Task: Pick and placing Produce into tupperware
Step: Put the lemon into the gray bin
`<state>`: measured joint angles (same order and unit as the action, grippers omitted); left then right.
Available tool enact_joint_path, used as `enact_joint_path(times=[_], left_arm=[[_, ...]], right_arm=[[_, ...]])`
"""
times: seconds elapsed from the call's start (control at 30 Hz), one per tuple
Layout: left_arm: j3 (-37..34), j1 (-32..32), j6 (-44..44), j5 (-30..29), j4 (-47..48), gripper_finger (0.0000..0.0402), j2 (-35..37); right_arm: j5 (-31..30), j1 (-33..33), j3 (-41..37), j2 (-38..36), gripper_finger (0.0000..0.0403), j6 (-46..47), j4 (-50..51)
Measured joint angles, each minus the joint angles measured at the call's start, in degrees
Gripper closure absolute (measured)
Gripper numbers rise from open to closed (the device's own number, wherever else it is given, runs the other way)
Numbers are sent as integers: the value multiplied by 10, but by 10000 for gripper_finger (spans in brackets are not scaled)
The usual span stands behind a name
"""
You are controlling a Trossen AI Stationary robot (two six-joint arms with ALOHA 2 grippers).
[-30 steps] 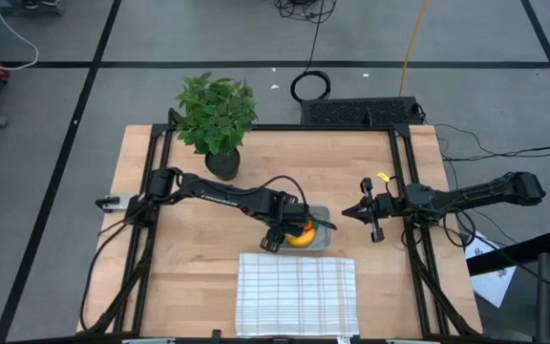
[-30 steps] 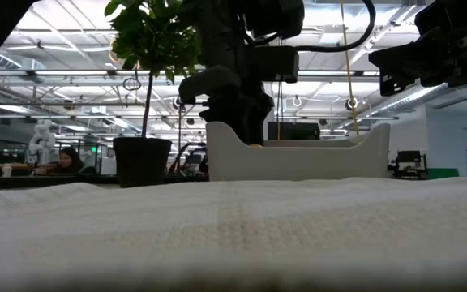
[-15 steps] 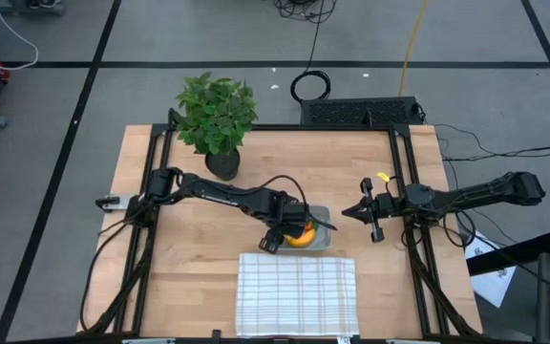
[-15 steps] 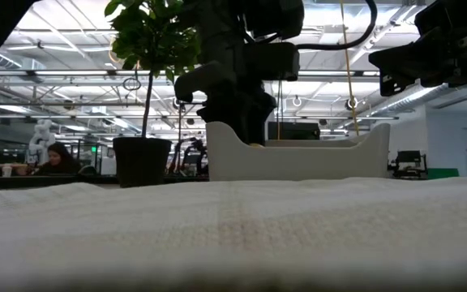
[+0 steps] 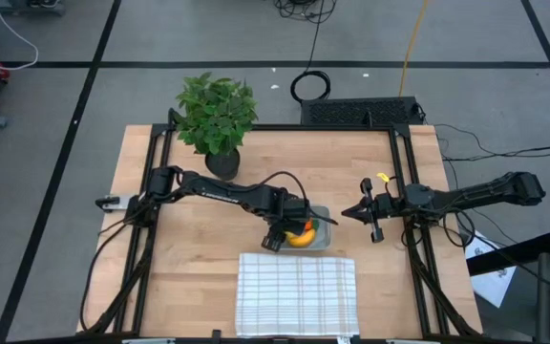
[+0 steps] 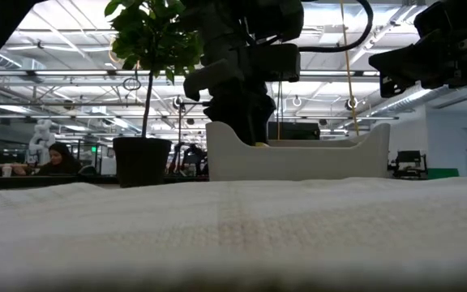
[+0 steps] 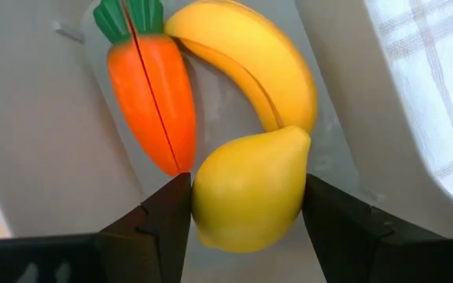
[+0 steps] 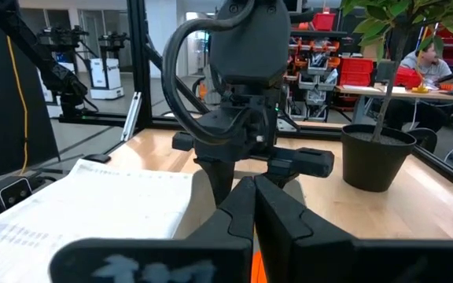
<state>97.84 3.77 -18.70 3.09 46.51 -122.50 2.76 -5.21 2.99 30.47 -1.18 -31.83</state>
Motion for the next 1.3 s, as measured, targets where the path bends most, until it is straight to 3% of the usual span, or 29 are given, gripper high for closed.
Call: enact_joint_path(times=[0.6, 1.3], left_arm=[[0, 0, 45, -16, -7, 192, 0], [-12, 1, 8, -16, -31, 192, -2]], right_arm=[[0, 0, 0, 0, 403, 0, 0], [0, 0, 0, 0, 403, 1, 5]])
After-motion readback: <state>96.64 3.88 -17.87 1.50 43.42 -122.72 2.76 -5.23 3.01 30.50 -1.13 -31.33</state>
